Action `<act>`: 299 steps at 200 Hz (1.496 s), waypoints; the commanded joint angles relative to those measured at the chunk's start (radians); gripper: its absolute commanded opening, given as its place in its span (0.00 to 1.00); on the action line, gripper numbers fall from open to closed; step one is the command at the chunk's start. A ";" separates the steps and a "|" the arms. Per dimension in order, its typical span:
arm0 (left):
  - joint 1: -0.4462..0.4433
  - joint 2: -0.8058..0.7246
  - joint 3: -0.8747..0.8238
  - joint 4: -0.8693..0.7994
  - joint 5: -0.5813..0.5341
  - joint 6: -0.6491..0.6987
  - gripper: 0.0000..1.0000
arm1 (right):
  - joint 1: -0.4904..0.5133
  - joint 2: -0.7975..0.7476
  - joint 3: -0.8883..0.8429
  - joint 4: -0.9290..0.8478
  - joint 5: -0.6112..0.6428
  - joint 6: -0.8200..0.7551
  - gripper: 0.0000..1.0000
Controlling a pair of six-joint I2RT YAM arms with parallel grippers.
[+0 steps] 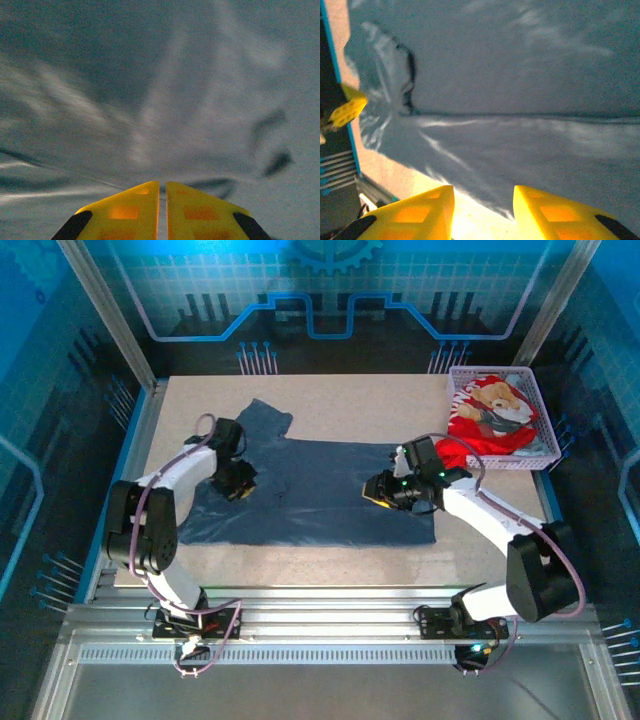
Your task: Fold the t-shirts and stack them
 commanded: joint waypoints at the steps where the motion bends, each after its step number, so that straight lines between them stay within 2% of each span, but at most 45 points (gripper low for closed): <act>1: 0.076 -0.026 -0.006 -0.010 0.063 -0.019 0.14 | -0.053 0.083 0.011 -0.051 0.044 0.011 0.35; 56: 0.103 0.096 -0.007 0.025 0.041 -0.109 0.14 | -0.059 0.265 0.136 -0.116 0.121 0.008 0.35; 99: 0.121 0.141 -0.016 -0.019 -0.074 -0.110 0.14 | -0.033 0.304 0.140 -0.195 0.203 0.009 0.35; 184: 0.218 0.067 -0.123 -0.042 -0.150 -0.058 0.14 | 0.133 0.385 0.090 -0.217 0.200 0.105 0.37; 226: 0.286 0.034 -0.110 -0.067 -0.170 -0.028 0.15 | 0.188 0.380 0.161 -0.262 0.221 0.110 0.38; 267: 0.253 -0.018 0.092 -0.113 -0.180 -0.022 0.37 | 0.143 0.251 0.279 -0.321 0.369 0.026 0.45; 299: 0.201 0.089 0.344 -0.103 -0.130 -0.014 0.49 | 0.035 0.272 0.377 -0.328 0.419 -0.036 0.47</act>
